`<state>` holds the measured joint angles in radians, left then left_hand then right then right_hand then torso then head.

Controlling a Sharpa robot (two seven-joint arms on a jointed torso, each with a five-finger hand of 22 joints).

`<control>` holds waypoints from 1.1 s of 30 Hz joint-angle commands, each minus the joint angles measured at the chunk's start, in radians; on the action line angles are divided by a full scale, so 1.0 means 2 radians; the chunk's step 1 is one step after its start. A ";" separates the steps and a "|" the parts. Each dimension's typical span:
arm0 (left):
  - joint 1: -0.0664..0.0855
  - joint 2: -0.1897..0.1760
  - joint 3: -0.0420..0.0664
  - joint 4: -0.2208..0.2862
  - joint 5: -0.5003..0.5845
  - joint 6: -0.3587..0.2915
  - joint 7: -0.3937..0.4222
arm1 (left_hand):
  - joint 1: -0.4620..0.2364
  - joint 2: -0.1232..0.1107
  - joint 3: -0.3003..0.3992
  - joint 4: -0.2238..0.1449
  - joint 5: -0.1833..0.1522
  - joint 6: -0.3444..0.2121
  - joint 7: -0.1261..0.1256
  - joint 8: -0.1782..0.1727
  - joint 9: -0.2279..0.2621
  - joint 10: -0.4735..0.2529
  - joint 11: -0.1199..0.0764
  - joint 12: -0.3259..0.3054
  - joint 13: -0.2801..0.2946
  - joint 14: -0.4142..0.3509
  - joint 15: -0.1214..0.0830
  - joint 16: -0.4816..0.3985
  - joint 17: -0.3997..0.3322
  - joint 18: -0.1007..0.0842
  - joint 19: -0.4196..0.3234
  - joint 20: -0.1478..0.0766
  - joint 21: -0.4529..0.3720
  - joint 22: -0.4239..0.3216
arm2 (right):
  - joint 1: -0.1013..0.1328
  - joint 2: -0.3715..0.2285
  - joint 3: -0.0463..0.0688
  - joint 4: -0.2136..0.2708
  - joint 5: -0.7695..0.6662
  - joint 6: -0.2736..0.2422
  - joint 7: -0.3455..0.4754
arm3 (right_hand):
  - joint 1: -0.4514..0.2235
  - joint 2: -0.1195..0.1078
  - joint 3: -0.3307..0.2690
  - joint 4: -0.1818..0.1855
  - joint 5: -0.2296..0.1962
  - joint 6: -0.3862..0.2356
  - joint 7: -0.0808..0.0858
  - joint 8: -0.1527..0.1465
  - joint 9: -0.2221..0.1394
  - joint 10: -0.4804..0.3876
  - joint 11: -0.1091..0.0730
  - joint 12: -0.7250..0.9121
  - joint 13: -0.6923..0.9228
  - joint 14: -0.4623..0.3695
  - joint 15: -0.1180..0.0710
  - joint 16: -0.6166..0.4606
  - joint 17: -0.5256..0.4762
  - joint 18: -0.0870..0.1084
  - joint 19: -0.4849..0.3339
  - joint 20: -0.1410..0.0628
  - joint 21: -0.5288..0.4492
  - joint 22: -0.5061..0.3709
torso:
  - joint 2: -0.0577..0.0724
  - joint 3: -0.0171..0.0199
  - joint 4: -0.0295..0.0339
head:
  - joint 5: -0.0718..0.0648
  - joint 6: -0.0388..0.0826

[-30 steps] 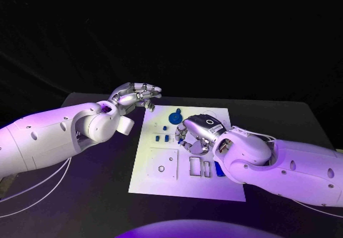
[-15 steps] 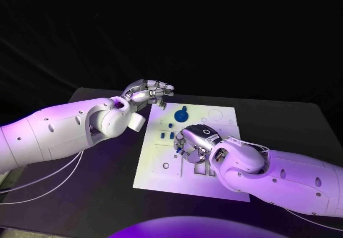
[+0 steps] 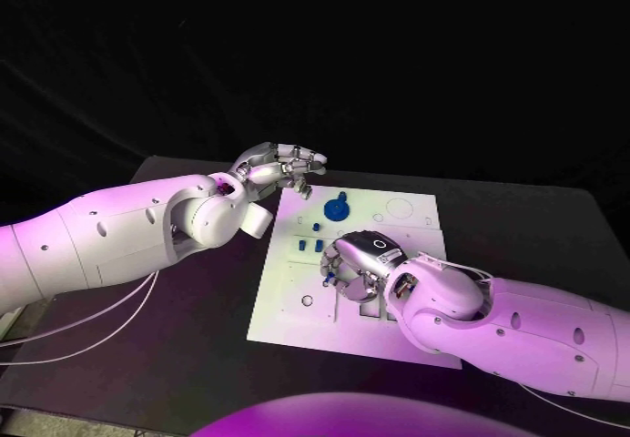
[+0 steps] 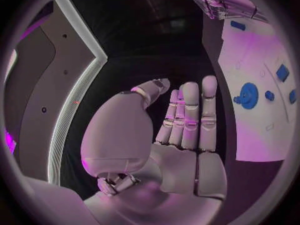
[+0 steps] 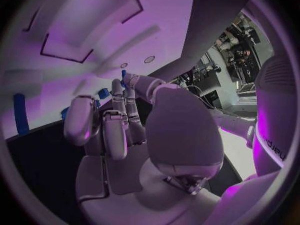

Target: Assemble the parts on the task board

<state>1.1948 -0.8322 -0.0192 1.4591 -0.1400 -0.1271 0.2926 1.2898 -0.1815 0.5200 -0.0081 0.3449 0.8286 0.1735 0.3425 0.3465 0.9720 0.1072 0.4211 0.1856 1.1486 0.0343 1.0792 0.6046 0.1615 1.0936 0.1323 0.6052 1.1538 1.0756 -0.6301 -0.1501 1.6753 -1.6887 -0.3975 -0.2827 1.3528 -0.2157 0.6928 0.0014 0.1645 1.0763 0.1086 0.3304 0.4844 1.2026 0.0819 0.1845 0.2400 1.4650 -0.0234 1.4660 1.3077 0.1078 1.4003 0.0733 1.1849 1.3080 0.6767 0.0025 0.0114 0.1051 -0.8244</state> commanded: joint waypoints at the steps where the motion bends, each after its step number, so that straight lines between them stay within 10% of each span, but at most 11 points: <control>1: 0.000 0.001 0.000 0.001 -0.004 0.009 0.000 | -0.003 0.004 -0.003 0.000 0.001 -0.004 0.001 0.002 -0.001 -0.004 0.001 0.002 0.000 -0.004 -0.001 -0.003 -0.001 0.010 -0.002 0.001 -0.003 -0.001 | -0.002 0.002 0.000 -0.002 -0.003 0.012 0.005 | 0.002 0.005 0.003 0.001 0.000 0.001 0.001 0.001 0.001 0.024 -0.020 0.000 0.001 0.029 -0.004 0.001 0.014 -0.009 -0.001 0.000 -0.002 0.021 | 0.000 -0.0001 -0.0001 | 0.002 -0.002; 33: 0.000 0.000 0.000 0.001 -0.007 0.013 -0.002 | -0.003 0.003 -0.004 0.000 0.001 -0.004 0.001 0.002 -0.001 -0.004 0.002 0.003 0.000 -0.005 -0.001 -0.003 -0.001 0.010 -0.002 0.002 -0.003 -0.001 | -0.009 0.017 -0.002 -0.017 -0.007 0.030 0.002 | 0.000 0.005 0.004 -0.001 -0.002 0.000 0.002 0.000 0.002 0.023 -0.019 -0.003 0.001 0.029 -0.004 0.001 0.014 -0.008 -0.002 0.000 -0.003 0.020 | 0.000 -0.0005 -0.0002 | 0.005 -0.007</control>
<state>1.1950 -0.8329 -0.0193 1.4592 -0.1501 -0.1187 0.2857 1.2895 -0.1812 0.5200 -0.0081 0.3448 0.8256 0.1765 0.3424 0.3465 0.9686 0.1108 0.4211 0.1855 1.1451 0.0308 1.0792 0.6021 0.1615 1.0936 0.1323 0.6020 1.1527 1.0612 -0.5987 -0.1514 1.6416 -1.6920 -0.3729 -0.2810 1.3557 -0.2131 0.6956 -0.0017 0.1568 1.0730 0.1057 0.3289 0.4860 1.2026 0.0819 0.1767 0.2408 1.4650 -0.0233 1.4660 1.3074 0.1078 1.4003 0.0733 1.1827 1.3076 0.6767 0.0018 0.0113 0.1153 -0.8379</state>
